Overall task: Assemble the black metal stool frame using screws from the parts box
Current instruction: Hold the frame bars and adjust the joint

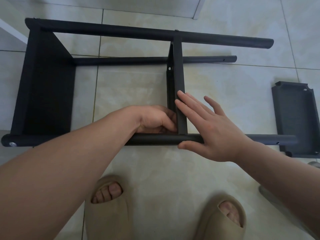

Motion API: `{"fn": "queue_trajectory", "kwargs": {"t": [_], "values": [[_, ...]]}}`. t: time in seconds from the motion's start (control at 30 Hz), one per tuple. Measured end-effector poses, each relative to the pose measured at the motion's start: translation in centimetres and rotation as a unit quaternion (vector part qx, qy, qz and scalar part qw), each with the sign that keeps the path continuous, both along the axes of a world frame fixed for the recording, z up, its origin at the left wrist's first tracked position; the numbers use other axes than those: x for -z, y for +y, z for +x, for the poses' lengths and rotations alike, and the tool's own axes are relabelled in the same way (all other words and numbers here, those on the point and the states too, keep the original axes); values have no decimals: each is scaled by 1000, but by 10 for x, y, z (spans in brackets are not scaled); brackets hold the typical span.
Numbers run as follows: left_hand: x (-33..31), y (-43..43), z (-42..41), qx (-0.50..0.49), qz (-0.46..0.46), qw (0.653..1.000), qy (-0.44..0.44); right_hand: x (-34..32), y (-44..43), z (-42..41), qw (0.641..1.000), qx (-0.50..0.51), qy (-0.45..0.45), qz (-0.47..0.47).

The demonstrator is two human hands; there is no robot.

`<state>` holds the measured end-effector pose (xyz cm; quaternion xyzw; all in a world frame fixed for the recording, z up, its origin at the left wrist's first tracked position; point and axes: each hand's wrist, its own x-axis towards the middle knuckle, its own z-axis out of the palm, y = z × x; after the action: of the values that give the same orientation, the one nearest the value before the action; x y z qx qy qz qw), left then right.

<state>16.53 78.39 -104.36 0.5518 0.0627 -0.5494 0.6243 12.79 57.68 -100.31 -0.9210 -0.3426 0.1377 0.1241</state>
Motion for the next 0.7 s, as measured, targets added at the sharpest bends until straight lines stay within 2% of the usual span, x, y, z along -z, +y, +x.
{"fn": "queue_trajectory", "kwargs": {"t": [0.1, 0.23, 0.37, 0.53, 0.7], "values": [[1, 0, 0, -4, -5, 1000, 10, 0, 0, -1, 1000, -1, -3, -1], [0, 0, -2, 41, 4, 999, 11, 1, 0, -2, 1000, -3, -9, -7], [4, 0, -2, 30, 8, 1000, 5, 1, 1, -3, 1000, -4, -13, -9], [5, 5, 1, 52, -18, 997, 51, 2, 1, -2, 1000, -6, -15, -12], [3, 4, 4, 82, 2, 994, 67, 3, 1, -2, 1000, -5, -16, -11]]}}
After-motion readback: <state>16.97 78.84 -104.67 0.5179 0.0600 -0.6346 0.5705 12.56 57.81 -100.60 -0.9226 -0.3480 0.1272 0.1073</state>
